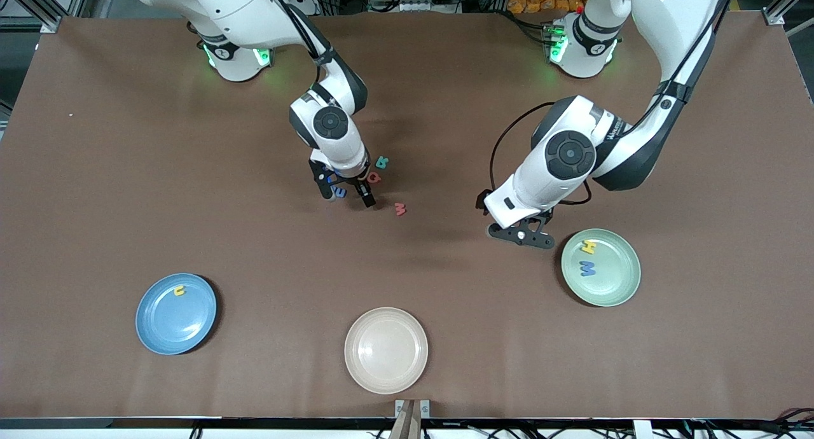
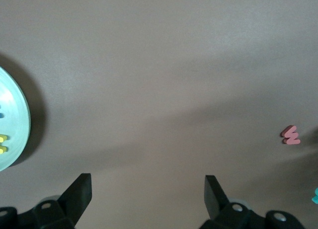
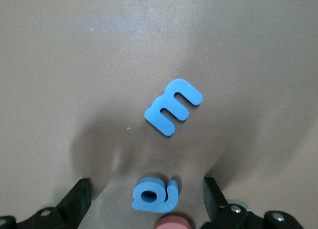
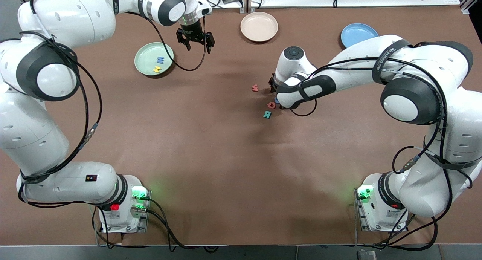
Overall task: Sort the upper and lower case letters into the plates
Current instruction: 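Lower the right gripper onto the blue a and grasp it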
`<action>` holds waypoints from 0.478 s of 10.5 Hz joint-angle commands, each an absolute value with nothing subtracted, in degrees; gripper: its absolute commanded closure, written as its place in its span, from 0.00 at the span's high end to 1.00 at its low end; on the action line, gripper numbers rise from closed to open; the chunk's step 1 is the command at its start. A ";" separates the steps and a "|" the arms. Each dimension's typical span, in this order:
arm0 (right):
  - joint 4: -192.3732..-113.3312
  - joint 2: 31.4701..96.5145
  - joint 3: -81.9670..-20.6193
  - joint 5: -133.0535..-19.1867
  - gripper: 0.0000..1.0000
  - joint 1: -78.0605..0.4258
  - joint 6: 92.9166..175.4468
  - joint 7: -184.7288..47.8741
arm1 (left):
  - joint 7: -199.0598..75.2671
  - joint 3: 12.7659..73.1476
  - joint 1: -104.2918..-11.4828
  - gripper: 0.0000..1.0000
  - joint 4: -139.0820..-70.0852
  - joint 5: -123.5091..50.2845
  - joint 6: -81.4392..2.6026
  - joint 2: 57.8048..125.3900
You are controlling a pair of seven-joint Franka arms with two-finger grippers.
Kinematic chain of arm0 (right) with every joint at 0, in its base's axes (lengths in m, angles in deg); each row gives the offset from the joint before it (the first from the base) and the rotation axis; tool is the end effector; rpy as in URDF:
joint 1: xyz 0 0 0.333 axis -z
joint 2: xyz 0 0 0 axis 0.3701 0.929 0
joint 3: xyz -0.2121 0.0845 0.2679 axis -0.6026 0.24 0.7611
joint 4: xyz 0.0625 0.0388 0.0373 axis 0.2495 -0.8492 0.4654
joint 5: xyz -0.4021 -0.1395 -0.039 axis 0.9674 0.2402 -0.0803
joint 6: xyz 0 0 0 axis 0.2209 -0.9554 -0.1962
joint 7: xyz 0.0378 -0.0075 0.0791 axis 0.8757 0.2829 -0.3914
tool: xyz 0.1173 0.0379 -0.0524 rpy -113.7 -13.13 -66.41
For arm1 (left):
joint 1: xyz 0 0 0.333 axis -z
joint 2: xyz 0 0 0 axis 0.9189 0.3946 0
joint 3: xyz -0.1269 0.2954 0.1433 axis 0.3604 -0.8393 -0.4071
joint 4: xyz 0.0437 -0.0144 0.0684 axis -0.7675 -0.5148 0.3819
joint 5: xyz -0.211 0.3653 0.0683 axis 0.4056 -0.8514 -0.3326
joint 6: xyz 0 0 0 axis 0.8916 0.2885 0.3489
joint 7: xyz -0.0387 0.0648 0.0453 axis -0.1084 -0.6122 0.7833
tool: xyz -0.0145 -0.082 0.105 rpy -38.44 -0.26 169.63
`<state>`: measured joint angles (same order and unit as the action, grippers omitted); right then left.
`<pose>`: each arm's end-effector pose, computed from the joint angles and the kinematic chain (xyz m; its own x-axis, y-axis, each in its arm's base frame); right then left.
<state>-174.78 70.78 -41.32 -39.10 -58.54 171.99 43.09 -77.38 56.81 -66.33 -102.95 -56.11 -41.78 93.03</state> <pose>0.4629 0.4088 0.1386 0.4111 -0.9103 -0.0485 -0.9116 -0.4103 -0.0259 0.6162 -0.3333 0.3365 0.9720 -0.2296 -0.0506 -0.2257 -0.9715 0.0728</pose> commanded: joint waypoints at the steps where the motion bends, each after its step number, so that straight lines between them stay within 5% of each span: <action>1: -174.94 70.68 -41.89 -38.66 1.00 -59.34 171.84 44.45 | -77.95 56.54 -66.06 1.00 -103.31 -54.66 -41.26 91.99; 5: -175.03 70.50 -41.89 -38.66 1.00 -59.77 171.14 44.53 | -77.86 56.54 -66.06 1.00 -103.31 -54.66 -41.26 92.08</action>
<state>-174.77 70.78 -41.33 -39.08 -58.69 171.75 43.09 -77.39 56.81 -66.33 -102.95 -56.11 -41.78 93.03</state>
